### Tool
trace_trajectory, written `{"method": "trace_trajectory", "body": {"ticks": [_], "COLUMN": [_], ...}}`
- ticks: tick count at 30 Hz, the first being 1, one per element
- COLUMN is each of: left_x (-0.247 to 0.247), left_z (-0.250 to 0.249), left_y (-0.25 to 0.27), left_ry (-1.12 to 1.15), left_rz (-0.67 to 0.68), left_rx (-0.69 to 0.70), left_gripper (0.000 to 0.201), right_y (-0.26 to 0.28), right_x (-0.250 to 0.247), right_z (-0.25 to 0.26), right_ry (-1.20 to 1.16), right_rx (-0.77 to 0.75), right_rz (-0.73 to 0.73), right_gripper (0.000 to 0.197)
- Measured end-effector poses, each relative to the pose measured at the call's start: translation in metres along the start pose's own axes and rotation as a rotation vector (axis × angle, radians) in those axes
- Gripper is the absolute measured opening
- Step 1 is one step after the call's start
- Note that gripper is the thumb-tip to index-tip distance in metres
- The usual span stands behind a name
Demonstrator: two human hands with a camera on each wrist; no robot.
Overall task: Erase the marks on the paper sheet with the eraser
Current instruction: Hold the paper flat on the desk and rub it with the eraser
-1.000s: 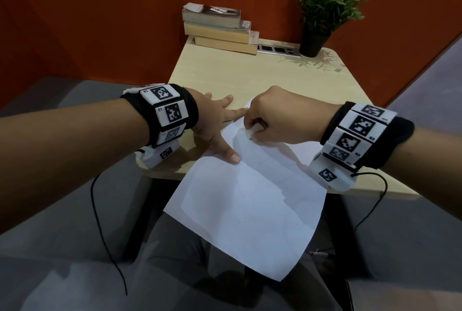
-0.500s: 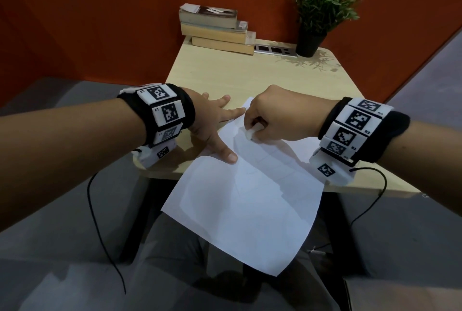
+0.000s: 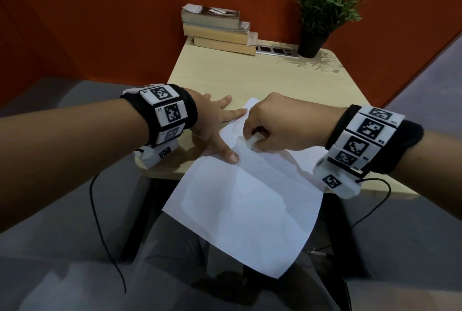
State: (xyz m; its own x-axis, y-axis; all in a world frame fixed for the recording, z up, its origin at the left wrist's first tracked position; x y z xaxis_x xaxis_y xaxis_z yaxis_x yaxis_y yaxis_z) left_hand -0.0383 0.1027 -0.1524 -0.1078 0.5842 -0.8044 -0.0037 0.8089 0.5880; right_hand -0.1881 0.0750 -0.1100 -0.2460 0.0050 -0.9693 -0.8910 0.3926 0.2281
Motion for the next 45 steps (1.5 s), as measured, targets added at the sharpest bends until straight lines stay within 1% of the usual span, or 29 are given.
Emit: {"method": "trace_trajectory", "body": {"ticks": [5, 8, 13, 15, 17, 19, 21, 22, 24, 26, 27, 28, 29, 30, 33, 34, 35, 39, 42, 45], "left_x": [-0.001, 0.0, -0.003, -0.003, -0.004, -0.007, -0.012, -0.014, -0.017, -0.017, -0.014, -0.011, -0.009, -0.007, -0.004, -0.004, -0.003, 0.002, 0.003, -0.002], "left_z": [0.001, 0.0, -0.002, -0.002, -0.002, -0.004, -0.005, -0.008, -0.013, -0.018, -0.02, -0.022, -0.024, -0.027, -0.035, -0.037, -0.037, -0.039, -0.044, -0.046], "left_y": [0.0, 0.001, 0.004, 0.004, 0.006, 0.009, 0.012, 0.014, 0.02, 0.025, 0.028, 0.03, 0.033, 0.035, 0.049, 0.053, 0.058, 0.068, 0.068, 0.065], "left_ry": [0.004, -0.006, 0.002, -0.001, 0.008, 0.003, -0.014, -0.029, -0.079, -0.132, -0.15, -0.159, -0.154, -0.133, -0.025, -0.013, -0.03, -0.12, -0.11, -0.042], "left_rz": [-0.006, -0.005, 0.007, 0.008, 0.014, 0.015, 0.008, -0.001, -0.034, -0.075, -0.095, -0.115, -0.136, -0.151, -0.158, -0.15, -0.146, -0.154, -0.181, -0.217], "left_rx": [-0.01, -0.013, -0.02, -0.024, -0.021, -0.012, -0.009, -0.007, 0.0, 0.001, -0.002, 0.001, 0.013, 0.029, 0.08, 0.096, 0.107, 0.147, 0.187, 0.214], "left_gripper": [0.147, 0.146, 0.147, 0.148, 0.147, 0.144, 0.139, 0.138, 0.139, 0.144, 0.146, 0.144, 0.138, 0.128, 0.088, 0.082, 0.08, 0.082, 0.077, 0.07], "right_y": [-0.006, -0.007, -0.014, -0.012, -0.003, 0.009, 0.024, 0.033, 0.052, 0.065, 0.069, 0.072, 0.073, 0.073, 0.075, 0.076, 0.077, 0.076, 0.07, 0.061], "right_x": [-0.002, -0.001, -0.007, -0.006, -0.011, -0.025, -0.035, -0.036, -0.031, -0.018, -0.012, -0.005, 0.0, 0.005, 0.014, 0.014, 0.014, 0.015, 0.012, 0.011], "right_z": [-0.005, -0.002, -0.018, -0.019, -0.023, -0.037, -0.053, -0.058, -0.058, -0.049, -0.042, -0.036, -0.032, -0.029, -0.032, -0.035, -0.039, -0.051, -0.052, -0.043], "right_ry": [0.02, 0.002, -0.016, -0.039, -0.058, -0.075, -0.131, -0.16, -0.181, -0.185, -0.18, -0.169, -0.163, -0.16, -0.14, -0.133, -0.125, -0.096, -0.123, -0.165], "right_rx": [0.043, 0.032, 0.152, 0.142, 0.15, 0.221, 0.325, 0.366, 0.403, 0.397, 0.384, 0.37, 0.363, 0.365, 0.4, 0.412, 0.42, 0.446, 0.463, 0.413], "right_rz": [-0.055, -0.04, -0.087, -0.047, -0.025, -0.095, -0.149, -0.134, -0.026, 0.083, 0.105, 0.106, 0.096, 0.089, 0.101, 0.109, 0.118, 0.151, 0.089, 0.038], "right_gripper": [0.015, 0.014, 0.012, 0.011, 0.016, 0.024, 0.029, 0.027, 0.021, 0.017, 0.017, 0.017, 0.017, 0.018, 0.021, 0.022, 0.021, 0.017, 0.018, 0.018]}}
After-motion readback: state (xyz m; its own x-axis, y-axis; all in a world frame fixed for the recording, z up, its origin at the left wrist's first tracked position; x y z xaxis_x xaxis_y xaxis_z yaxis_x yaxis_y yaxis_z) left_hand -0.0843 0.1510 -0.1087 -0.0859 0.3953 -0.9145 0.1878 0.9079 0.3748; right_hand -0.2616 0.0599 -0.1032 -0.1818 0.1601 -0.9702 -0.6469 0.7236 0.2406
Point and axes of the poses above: each hand's wrist, its own y-axis away from the middle knuckle, its own x-axis out of the palm, z = x × y, the point moved 5 cm from there along -y, towards the middle knuckle, and after that the axes turned 10 degrees about y, right-handed, at the moved point
